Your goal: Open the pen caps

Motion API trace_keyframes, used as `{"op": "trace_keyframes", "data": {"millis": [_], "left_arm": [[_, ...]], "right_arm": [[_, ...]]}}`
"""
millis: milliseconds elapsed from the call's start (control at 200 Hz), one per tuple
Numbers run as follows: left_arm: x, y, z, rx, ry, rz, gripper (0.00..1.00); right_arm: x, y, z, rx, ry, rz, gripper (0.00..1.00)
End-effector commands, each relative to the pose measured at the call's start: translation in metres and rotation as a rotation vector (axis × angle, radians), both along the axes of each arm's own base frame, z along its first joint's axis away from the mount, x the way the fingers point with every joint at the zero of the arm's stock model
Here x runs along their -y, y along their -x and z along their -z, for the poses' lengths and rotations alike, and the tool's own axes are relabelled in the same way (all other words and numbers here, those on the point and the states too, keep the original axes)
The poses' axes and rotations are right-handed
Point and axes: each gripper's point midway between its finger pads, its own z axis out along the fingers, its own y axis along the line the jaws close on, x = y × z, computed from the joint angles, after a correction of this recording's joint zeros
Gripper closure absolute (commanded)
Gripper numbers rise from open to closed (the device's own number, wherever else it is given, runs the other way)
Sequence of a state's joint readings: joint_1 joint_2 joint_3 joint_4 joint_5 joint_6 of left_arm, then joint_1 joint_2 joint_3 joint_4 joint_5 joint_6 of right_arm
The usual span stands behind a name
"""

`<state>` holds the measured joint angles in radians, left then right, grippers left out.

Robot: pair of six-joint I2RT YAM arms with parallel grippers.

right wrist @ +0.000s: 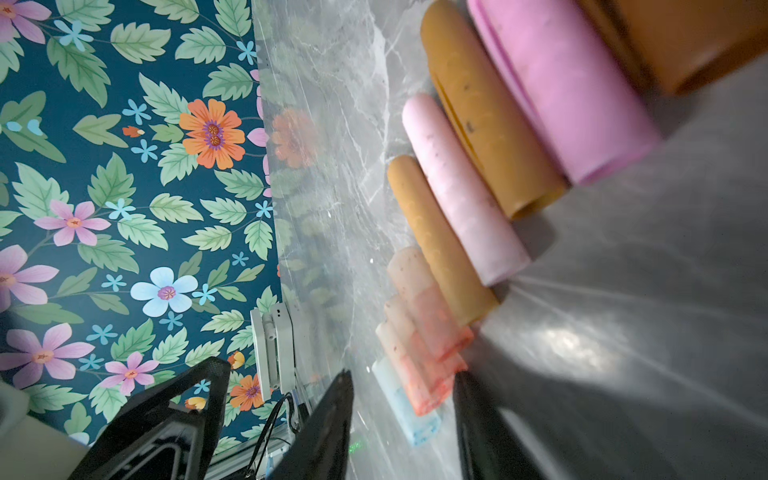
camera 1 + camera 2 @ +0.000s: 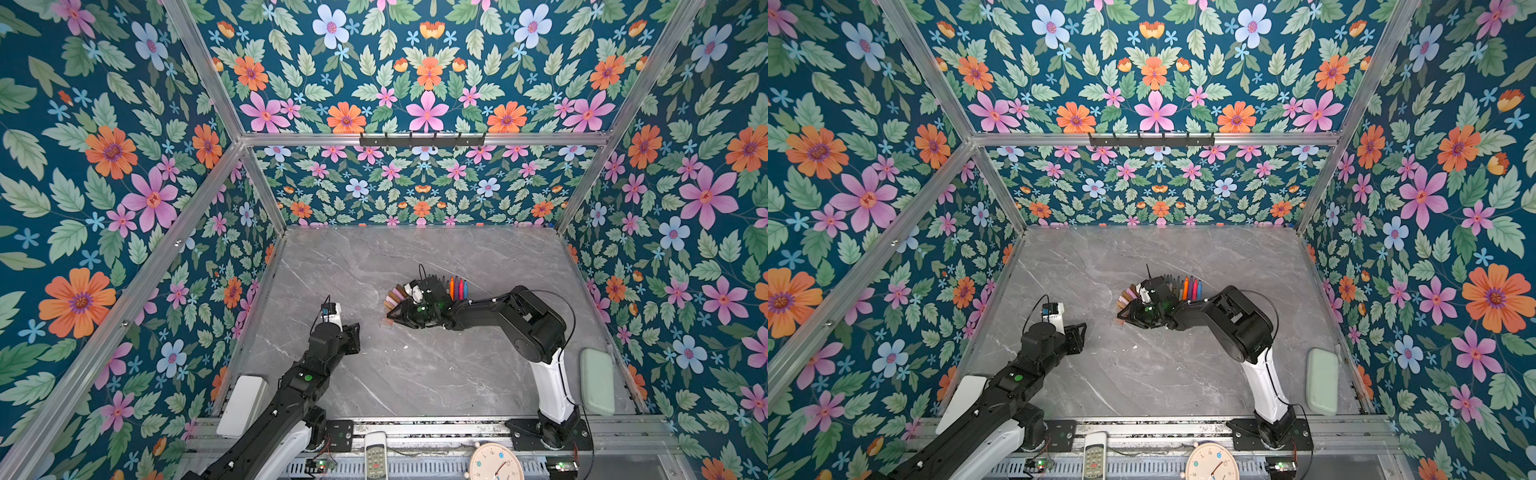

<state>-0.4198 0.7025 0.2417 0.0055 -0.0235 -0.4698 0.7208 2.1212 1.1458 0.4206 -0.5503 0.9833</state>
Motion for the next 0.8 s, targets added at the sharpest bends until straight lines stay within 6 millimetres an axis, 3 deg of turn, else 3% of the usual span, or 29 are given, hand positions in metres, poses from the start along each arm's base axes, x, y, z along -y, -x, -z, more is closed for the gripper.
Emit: {"op": "trace_keyframes", "data": {"millis": [0, 195, 365, 450, 465, 640, 720, 795], "left_arm": [[0.001, -0.002, -0.005, 0.021, 0.006, 0.002, 0.58], [0.001, -0.002, -0.006, 0.024, 0.006, 0.002, 0.58], [0.001, -0.003, -0.004, 0.019, 0.004, 0.003, 0.58], [0.001, -0.003, -0.004, 0.015, 0.002, 0.001, 0.58], [0.001, -0.003, -0.003, 0.013, 0.001, 0.002, 0.58], [-0.001, -0.005, -0.007, 0.027, -0.002, -0.010, 0.54], [-0.003, -0.006, -0.012, 0.049, -0.002, -0.024, 0.46], [-0.004, -0.011, -0.020, 0.095, 0.030, -0.047, 0.27]], "right_arm": [[0.015, 0.009, 0.025, -0.066, 0.096, 0.018, 0.57], [0.034, 0.011, 0.005, -0.022, 0.073, 0.041, 0.57], [0.075, 0.017, -0.032, 0.082, 0.119, 0.051, 0.57], [0.107, 0.024, -0.047, 0.162, 0.198, 0.061, 0.57], [0.113, 0.025, -0.062, 0.201, 0.197, 0.066, 0.56], [0.204, 0.036, -0.115, 0.489, 0.455, 0.191, 0.55], [0.243, 0.042, -0.140, 0.636, 0.586, 0.267, 0.50], [0.277, 0.052, -0.168, 0.765, 0.658, 0.360, 0.39]]}}
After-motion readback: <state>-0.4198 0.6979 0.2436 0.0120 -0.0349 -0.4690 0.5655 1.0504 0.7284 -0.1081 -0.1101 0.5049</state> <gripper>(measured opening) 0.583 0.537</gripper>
